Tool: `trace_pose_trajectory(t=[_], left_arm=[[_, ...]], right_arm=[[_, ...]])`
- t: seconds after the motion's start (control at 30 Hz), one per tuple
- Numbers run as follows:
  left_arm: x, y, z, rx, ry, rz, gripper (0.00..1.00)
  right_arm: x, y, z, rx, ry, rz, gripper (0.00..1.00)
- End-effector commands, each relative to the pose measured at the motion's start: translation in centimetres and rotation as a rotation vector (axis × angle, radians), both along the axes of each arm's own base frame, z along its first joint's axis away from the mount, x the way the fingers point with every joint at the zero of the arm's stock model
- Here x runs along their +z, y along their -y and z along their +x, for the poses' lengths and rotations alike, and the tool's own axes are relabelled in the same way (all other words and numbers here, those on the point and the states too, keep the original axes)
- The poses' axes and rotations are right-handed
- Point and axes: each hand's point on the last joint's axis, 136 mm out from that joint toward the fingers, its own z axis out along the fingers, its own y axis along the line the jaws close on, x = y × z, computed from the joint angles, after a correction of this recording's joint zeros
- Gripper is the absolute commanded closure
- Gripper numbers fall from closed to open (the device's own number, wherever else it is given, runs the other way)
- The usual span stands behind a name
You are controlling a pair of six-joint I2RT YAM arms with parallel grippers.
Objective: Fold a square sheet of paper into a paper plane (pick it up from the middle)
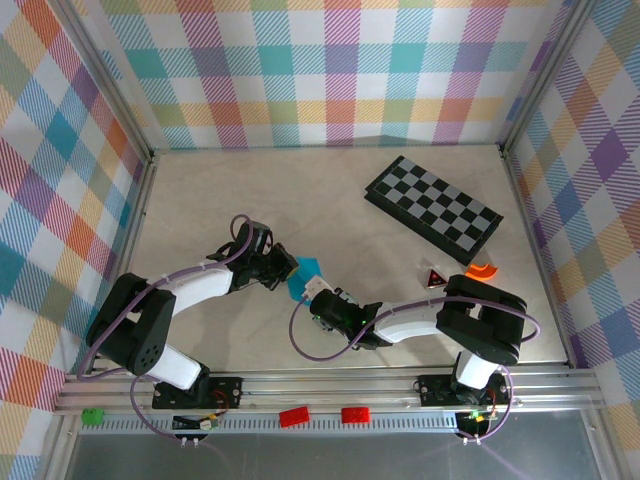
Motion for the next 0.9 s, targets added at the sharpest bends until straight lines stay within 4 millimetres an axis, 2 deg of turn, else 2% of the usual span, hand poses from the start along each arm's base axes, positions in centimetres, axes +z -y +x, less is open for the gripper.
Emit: trace_pose_trajectory(t=[0.0, 0.1, 0.17, 0.3, 0.37, 0.5, 0.67, 0.77, 0.87], left_arm=[[0.3, 0.2, -0.2, -0.003, -0.002, 0.005, 1.0], [0.4, -0.1, -0.2, 0.0, 0.001, 0.022, 0.89], [0.6, -0.4, -0.3, -0.001, 0.005, 0.046, 0.75], [1.6, -2.3, -0.4, 0.026, 0.041, 0.143, 0.49], [2.3, -3.4, -0.6, 0.039, 0.063, 0.187, 0.42], [3.5, -4.4, -0.9, 0.042, 0.104, 0.216, 0.4], [3.2, -3.9, -1.7, 0.009, 0.109, 0.176, 0.43], [2.8, -3.3, -2.1, -0.016, 0.106, 0.139, 0.47], [2.7, -2.6, -2.6, -0.047, 0.116, 0.092, 0.55]], right_arm=[[-0.3, 0.0, -0.2, -0.017, -0.026, 0.037, 0.9], [-0.4, -0.2, -0.3, -0.019, -0.043, 0.057, 0.92], [-0.6, -0.2, -0.3, -0.024, -0.06, 0.072, 0.92], [-1.5, -0.5, -0.3, -0.046, -0.134, 0.132, 0.92], [-1.9, -0.7, -0.3, -0.055, -0.175, 0.163, 0.91], [-2.6, -1.2, -0.5, -0.06, -0.254, 0.231, 0.9], [-2.8, -1.4, -0.5, -0.062, -0.293, 0.26, 0.88], [-2.9, -1.4, -0.6, -0.052, -0.337, 0.286, 0.84], [-2.8, -1.3, -0.5, -0.051, -0.361, 0.307, 0.84]])
